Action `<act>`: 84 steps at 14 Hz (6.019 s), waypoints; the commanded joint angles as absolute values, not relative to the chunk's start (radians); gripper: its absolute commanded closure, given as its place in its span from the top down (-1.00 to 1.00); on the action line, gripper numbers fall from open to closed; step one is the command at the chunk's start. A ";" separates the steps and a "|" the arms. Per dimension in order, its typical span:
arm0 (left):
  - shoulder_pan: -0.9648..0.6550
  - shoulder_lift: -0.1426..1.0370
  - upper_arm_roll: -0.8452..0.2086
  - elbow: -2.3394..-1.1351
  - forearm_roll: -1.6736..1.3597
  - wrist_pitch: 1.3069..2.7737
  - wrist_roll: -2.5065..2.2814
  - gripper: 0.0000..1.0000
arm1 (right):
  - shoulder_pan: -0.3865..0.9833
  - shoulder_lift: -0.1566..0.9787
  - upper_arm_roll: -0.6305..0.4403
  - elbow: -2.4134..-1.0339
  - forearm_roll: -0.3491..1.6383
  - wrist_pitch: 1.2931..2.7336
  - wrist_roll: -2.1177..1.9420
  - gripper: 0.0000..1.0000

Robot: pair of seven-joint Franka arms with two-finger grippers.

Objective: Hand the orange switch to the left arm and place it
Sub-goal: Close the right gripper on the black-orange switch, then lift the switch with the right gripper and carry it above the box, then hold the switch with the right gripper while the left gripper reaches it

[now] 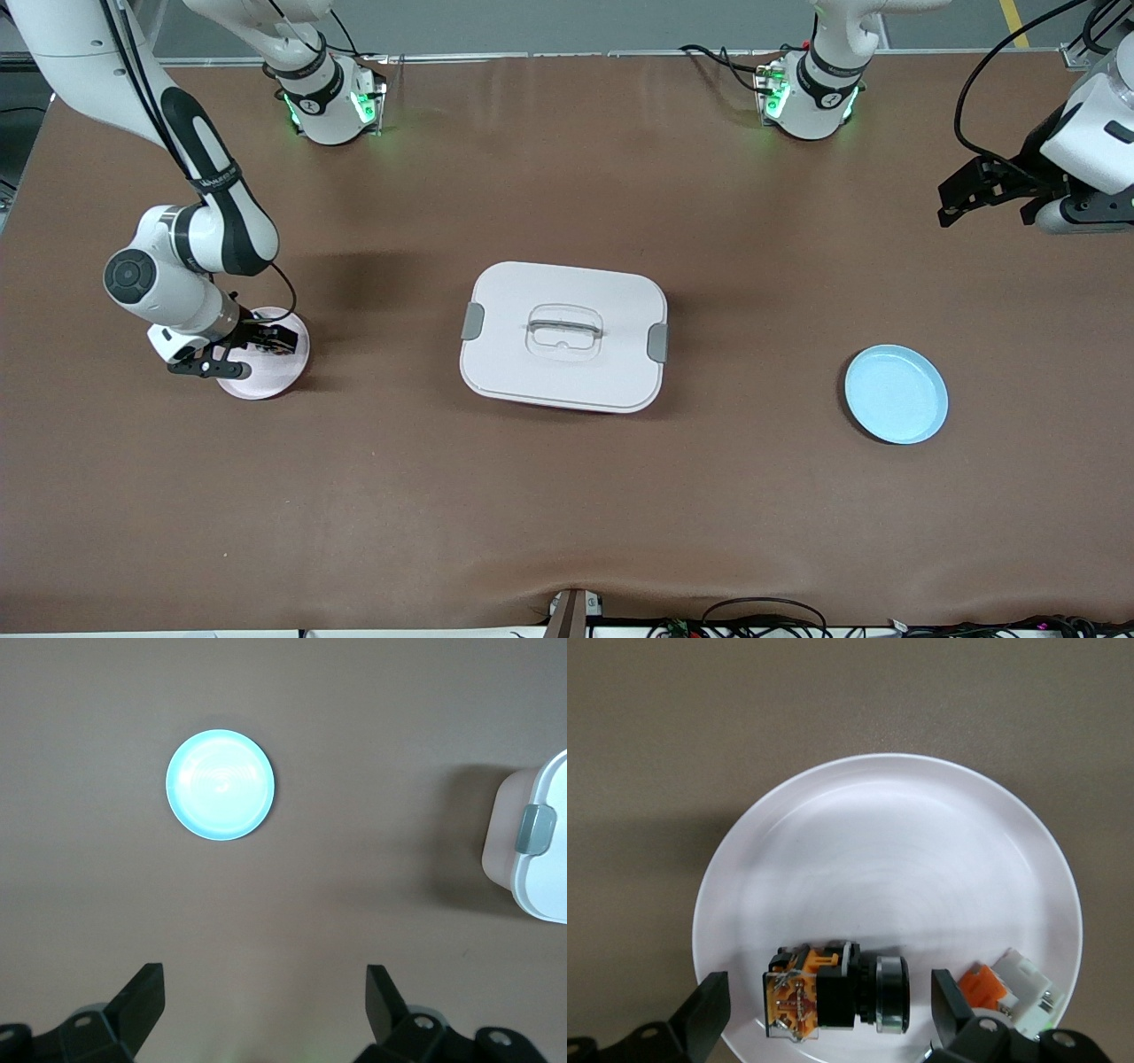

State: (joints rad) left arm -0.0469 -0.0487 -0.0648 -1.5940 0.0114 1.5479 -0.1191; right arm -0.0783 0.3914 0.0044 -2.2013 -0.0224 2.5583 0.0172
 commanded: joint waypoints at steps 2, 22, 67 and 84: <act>-0.046 -0.040 -0.069 -1.572 0.000 1.557 -0.126 1.00 | -0.100 0.414 0.015 -2.183 -0.037 2.559 0.015 1.00; -0.044 -0.040 -0.069 -1.575 0.000 1.557 -0.118 1.00 | -0.100 0.440 0.017 -2.183 -0.035 2.553 0.014 0.41; -0.048 -0.020 -0.130 -1.575 -0.053 1.583 -0.138 1.00 | 0.684 0.376 0.028 -1.442 0.752 2.044 1.524 -0.37; -0.046 -0.198 -0.372 -2.095 -0.748 2.100 -0.190 1.00 | 0.744 0.425 0.028 -1.411 0.753 2.158 1.603 -0.37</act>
State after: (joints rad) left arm -0.0538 -0.1017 -0.3434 -1.9873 -0.6917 2.0347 -0.1839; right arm 0.7314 0.4113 0.0396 -1.4469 0.7316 2.1659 1.5849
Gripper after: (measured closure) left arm 0.000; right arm 0.278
